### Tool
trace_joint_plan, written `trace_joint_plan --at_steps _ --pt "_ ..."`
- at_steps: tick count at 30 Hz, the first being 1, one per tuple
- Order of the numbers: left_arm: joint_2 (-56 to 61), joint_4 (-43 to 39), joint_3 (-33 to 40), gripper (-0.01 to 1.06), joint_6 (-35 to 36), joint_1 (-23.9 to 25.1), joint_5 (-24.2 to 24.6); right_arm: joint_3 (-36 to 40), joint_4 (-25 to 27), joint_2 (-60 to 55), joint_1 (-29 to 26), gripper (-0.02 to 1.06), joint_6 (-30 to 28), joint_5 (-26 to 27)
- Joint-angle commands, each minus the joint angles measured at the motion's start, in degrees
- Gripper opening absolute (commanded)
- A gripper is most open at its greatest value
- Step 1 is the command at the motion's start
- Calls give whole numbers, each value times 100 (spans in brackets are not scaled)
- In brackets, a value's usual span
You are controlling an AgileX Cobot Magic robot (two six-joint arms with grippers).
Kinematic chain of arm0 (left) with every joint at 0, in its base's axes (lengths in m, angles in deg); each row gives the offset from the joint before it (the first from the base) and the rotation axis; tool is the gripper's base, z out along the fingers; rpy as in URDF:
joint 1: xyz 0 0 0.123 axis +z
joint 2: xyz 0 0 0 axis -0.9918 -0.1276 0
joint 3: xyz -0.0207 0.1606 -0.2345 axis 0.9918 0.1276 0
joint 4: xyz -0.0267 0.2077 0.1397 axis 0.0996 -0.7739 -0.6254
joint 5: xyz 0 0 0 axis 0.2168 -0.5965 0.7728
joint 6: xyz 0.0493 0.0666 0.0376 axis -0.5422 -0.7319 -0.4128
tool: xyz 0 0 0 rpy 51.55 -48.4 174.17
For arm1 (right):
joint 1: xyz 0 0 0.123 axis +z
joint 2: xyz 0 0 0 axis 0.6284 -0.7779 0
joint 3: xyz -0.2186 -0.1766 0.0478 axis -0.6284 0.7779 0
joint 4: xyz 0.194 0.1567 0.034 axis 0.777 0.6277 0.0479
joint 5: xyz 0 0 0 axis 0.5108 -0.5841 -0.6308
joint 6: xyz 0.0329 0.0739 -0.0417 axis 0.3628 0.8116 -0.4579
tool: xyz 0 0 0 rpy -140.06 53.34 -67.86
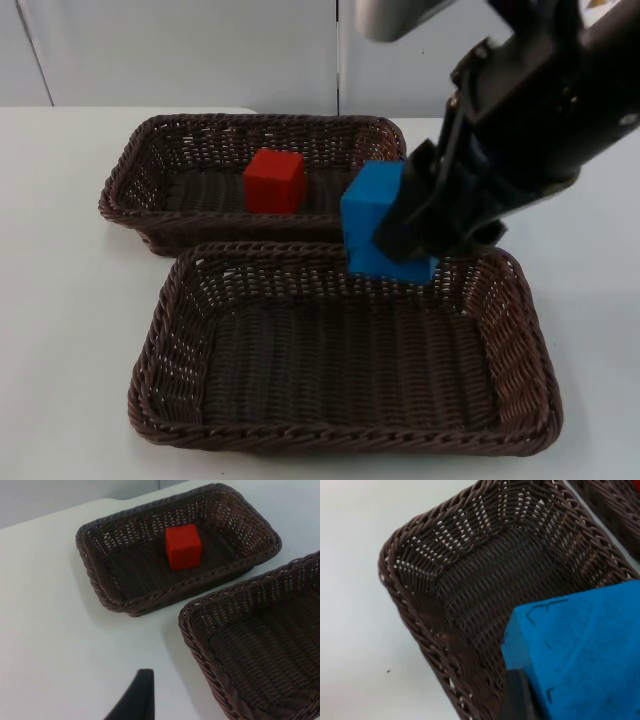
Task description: Pick up one cube with the left hand and place it into the upper basket. Pick up one cube with the right hand and place it into the lower basket.
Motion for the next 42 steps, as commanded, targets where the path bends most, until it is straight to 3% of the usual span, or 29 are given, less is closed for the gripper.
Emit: trace_joint_plan --at_steps 1,17,38,42 --pt "24 83 22 99 2 -8 -41 -3 -23 -141 34 0 -44 259" --pt "24 83 22 99 2 -8 -41 -3 13 -1291 34 0 -32 1361" --pt "24 62 22 99 2 -8 -41 -3 26 -2199 34 0 -32 1669" --pt "24 62 22 99 2 -8 -41 -3 26 -2222 34 5 -32 1670"
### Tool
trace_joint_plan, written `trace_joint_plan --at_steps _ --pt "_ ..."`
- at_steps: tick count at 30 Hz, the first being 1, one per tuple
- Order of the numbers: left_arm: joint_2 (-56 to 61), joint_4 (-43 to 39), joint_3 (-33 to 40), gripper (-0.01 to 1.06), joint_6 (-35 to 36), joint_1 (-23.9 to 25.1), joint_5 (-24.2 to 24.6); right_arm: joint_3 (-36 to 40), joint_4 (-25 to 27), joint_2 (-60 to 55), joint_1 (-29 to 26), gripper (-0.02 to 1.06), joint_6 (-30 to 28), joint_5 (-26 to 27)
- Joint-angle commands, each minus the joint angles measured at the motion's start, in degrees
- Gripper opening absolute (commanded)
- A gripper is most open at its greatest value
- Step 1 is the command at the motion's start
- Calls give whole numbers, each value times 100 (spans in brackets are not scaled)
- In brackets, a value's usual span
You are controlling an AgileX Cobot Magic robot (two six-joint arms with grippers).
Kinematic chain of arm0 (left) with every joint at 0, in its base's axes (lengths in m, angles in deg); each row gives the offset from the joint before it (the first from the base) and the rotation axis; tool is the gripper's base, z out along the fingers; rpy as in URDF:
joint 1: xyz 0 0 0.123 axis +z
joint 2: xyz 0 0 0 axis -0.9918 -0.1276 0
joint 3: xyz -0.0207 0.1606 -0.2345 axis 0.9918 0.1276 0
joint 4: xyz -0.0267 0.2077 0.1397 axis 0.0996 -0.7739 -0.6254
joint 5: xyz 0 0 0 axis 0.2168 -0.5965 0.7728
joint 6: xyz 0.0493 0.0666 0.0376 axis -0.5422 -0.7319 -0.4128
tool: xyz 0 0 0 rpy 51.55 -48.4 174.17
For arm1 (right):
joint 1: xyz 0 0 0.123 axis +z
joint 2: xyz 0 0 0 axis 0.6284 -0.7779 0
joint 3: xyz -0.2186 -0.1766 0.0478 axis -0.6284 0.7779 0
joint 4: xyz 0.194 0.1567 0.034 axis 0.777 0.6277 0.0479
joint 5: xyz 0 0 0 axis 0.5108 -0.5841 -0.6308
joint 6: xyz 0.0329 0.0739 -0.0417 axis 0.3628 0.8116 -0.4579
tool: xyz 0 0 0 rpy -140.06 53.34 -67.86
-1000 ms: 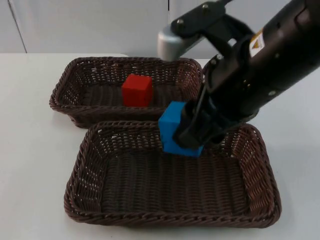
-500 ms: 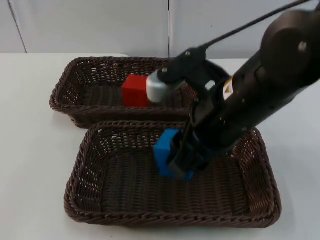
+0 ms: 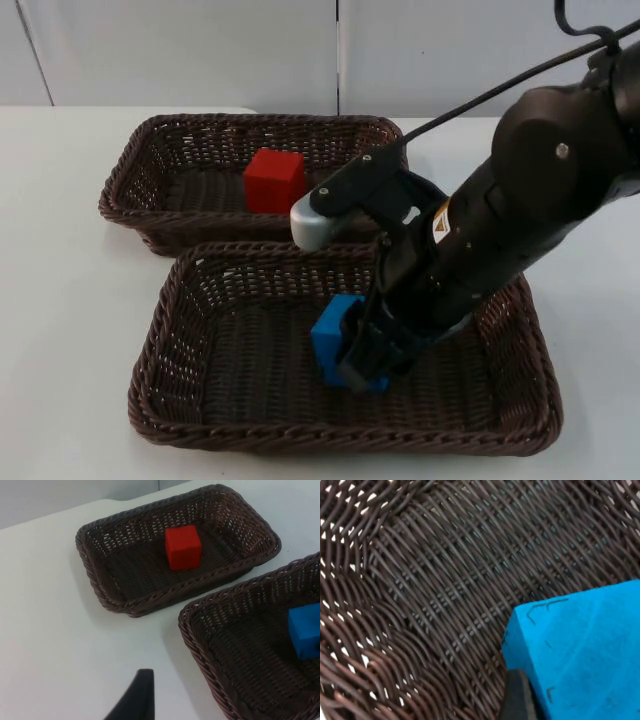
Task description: Pick up one cube with the left hand and place it into the upper basket. Pick up one cube with the right hand and place it into the lower basket.
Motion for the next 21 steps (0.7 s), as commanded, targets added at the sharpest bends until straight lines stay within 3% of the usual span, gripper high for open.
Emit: trace_joint_plan --at_steps 1,3,7,8,12,21 --pt "24 50 22 99 2 -8 -29 -3 17 -32 34 9 -17 104" --pt "24 50 22 99 2 -8 -29 -3 29 -44 34 13 -17 104" --pt "24 50 22 99 2 -8 -29 -3 64 -74 34 44 -8 104" --pt "24 50 22 99 2 -8 -29 -3 64 -74 34 44 -8 104" --pt "24 50 22 99 2 -8 -29 -16 155 -74 34 70 -8 104" --pt "24 50 22 99 2 -8 -29 -14 155 4 34 74 -8 -17"
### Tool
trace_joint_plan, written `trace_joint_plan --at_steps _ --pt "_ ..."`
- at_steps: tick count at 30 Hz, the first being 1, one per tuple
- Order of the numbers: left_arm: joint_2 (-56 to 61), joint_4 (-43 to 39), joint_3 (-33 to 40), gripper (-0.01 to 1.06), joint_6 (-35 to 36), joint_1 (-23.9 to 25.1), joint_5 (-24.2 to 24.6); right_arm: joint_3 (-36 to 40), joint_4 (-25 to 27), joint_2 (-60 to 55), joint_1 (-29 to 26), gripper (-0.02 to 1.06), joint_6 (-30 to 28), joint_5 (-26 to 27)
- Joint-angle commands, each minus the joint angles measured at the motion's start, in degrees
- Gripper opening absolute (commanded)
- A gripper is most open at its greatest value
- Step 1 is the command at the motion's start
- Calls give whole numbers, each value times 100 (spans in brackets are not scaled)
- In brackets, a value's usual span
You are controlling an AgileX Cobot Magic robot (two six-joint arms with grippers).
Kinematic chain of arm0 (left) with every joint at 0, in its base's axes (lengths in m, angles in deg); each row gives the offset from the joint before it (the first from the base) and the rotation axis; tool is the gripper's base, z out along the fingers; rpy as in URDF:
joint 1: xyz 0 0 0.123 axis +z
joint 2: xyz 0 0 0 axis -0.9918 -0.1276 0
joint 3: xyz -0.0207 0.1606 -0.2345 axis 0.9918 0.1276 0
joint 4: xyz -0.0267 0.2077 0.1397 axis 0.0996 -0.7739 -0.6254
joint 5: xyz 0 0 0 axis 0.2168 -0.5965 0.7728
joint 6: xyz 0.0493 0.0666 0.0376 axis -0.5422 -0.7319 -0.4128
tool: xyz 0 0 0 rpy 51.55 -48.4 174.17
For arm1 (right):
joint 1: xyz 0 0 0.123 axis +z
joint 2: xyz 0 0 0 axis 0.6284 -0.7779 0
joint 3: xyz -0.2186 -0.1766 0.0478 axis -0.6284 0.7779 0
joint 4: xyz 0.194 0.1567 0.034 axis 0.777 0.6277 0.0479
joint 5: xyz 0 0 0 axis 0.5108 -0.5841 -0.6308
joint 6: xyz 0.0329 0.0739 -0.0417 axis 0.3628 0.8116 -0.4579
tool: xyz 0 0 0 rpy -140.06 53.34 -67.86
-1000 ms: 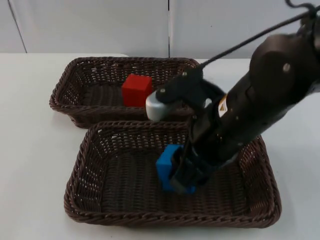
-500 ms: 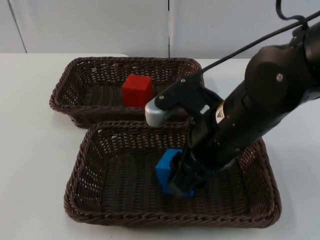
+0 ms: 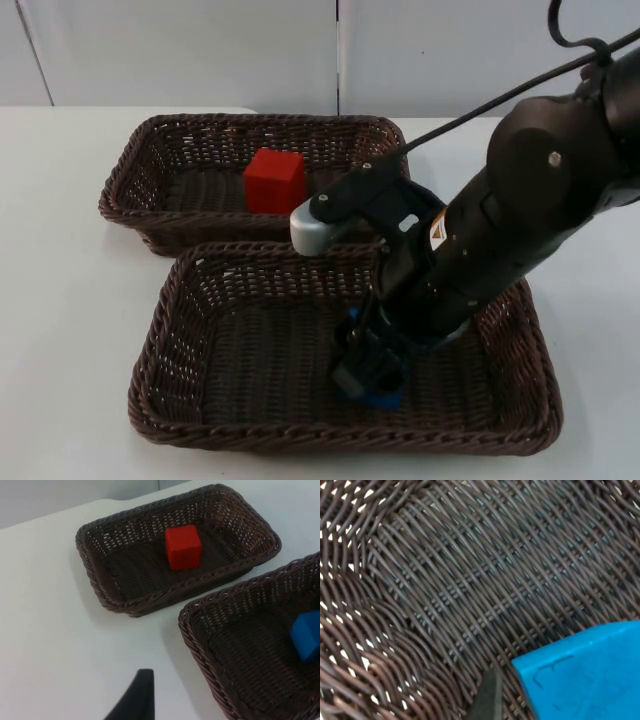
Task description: Pick up one cube with the left hand and place it into the upper basket. Pick up one cube with the right hand and place it into the lower basket.
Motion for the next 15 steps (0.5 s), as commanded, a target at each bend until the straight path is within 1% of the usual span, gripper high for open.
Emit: trace_joint_plan --at_steps 1,8,15 --pt "24 50 22 99 2 -8 -29 -14 16 154 34 74 -8 -77" --pt "24 50 22 99 2 -8 -29 -14 -31 695 34 74 -18 -197" --pt "24 50 22 99 2 -8 -29 -14 -8 1539 34 74 -18 -313"
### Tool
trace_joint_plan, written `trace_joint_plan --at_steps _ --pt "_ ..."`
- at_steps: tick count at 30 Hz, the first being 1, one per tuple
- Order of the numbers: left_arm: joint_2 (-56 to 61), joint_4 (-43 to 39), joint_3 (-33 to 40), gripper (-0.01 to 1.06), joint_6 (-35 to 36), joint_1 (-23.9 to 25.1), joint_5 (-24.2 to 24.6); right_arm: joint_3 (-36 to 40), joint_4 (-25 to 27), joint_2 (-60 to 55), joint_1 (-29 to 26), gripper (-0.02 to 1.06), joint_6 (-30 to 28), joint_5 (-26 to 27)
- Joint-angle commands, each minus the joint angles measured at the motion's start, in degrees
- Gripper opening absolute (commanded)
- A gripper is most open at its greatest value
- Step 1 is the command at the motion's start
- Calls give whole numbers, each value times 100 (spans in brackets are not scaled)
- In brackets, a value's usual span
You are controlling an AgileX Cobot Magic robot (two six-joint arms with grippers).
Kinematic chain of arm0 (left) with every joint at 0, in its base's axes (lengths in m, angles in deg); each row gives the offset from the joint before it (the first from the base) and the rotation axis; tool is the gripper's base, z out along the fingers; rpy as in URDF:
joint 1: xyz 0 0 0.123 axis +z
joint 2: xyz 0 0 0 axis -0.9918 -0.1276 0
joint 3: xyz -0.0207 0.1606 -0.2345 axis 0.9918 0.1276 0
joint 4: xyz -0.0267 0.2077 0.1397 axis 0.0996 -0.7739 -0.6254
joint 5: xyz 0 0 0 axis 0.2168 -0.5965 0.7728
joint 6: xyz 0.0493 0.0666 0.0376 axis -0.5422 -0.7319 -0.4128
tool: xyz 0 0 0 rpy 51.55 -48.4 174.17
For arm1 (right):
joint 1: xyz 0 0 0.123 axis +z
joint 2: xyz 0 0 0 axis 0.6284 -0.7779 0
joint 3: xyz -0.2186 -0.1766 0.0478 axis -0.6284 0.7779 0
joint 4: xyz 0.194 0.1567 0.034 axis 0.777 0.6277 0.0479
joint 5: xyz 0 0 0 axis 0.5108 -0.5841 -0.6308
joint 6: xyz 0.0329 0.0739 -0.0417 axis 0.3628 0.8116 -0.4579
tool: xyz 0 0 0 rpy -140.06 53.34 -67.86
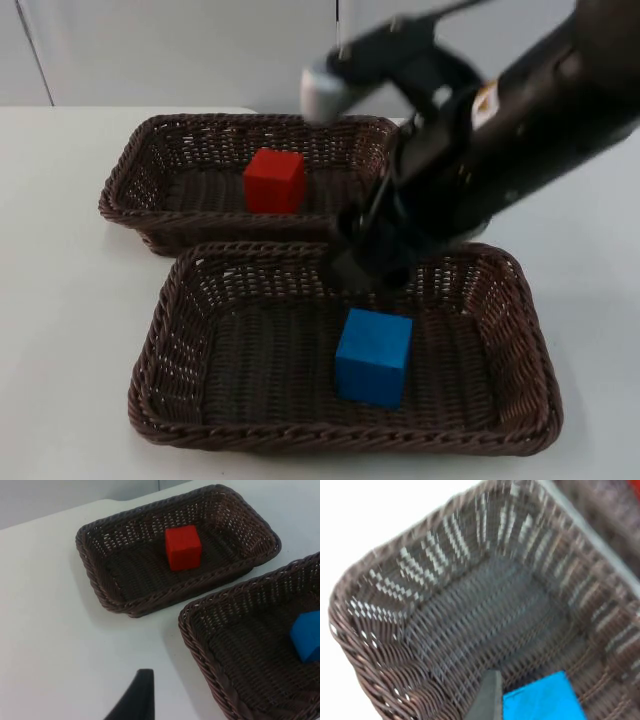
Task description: Pick up one cube with the left hand and place it into the upper basket. Pick up one cube with the right hand and place it into the lower basket.
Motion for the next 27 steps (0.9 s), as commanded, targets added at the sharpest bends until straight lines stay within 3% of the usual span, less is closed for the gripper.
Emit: trace_joint_plan --at_steps 1,19,27 --pt "24 50 22 99 2 -8 -18 -14 -8 300 34 74 -18 -112" --pt "37 50 22 99 2 -8 -6 -14 -8 792 34 74 61 -240" --pt "1011 -344 22 99 -6 -8 -6 -14 0 1401 34 74 135 -301"
